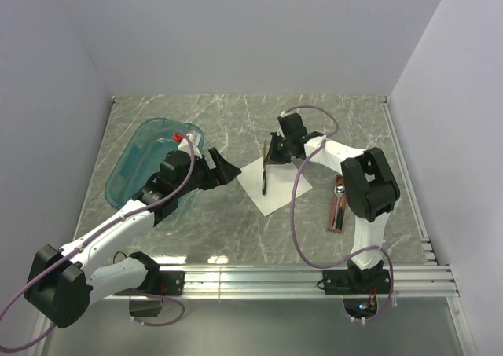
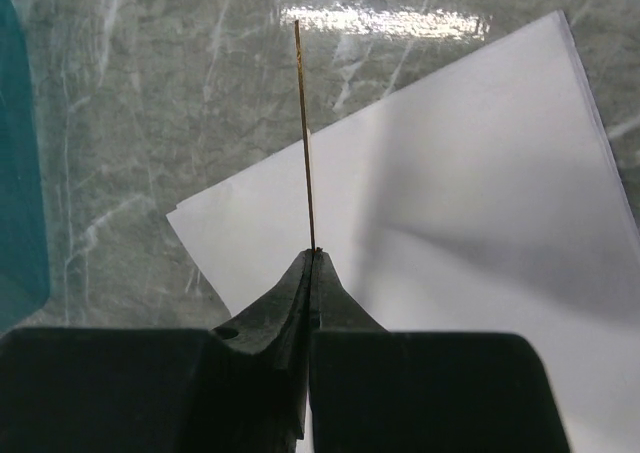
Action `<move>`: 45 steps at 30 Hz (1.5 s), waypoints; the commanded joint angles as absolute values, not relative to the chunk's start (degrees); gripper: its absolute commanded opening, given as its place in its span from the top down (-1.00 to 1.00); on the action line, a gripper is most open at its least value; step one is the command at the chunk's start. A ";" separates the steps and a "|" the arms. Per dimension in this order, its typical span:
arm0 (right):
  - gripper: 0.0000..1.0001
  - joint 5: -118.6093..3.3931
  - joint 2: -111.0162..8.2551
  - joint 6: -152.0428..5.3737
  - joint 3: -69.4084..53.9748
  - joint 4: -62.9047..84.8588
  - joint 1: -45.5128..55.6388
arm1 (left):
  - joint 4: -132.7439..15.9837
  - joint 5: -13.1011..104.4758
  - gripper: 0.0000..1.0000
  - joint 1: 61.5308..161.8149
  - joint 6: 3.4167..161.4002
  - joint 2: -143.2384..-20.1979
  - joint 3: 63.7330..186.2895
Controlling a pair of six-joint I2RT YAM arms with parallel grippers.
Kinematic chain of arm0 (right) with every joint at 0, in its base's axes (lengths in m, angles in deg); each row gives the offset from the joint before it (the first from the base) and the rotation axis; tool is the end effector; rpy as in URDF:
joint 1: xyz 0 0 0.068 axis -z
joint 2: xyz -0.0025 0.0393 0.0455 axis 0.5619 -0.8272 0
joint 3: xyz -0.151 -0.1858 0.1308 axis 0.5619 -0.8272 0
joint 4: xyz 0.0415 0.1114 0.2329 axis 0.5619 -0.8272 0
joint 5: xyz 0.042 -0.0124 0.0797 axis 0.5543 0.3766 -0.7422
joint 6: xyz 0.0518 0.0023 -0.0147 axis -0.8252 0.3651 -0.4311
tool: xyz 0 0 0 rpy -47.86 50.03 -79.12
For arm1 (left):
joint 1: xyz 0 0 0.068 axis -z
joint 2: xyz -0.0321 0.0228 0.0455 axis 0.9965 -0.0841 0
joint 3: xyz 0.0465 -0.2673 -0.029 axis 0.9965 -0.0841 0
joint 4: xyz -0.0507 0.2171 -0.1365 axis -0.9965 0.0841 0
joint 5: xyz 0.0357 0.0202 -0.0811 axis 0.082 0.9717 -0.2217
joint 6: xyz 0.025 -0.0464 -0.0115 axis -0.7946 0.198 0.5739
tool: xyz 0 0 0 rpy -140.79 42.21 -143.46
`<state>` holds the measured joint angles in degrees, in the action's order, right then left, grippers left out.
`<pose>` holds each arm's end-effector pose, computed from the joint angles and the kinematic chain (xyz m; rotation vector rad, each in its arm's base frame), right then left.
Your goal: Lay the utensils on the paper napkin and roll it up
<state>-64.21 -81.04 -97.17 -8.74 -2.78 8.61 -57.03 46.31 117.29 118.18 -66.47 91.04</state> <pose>0.3713 0.1875 0.1807 -0.0014 2.5571 0.7142 0.2009 -0.1317 0.2671 -0.1820 2.0786 -1.0190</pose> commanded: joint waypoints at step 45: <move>0.49 -41.89 -58.38 -96.14 -20.15 -20.77 25.04 | -64.36 39.98 -0.70 118.66 117.06 -88.91 105.21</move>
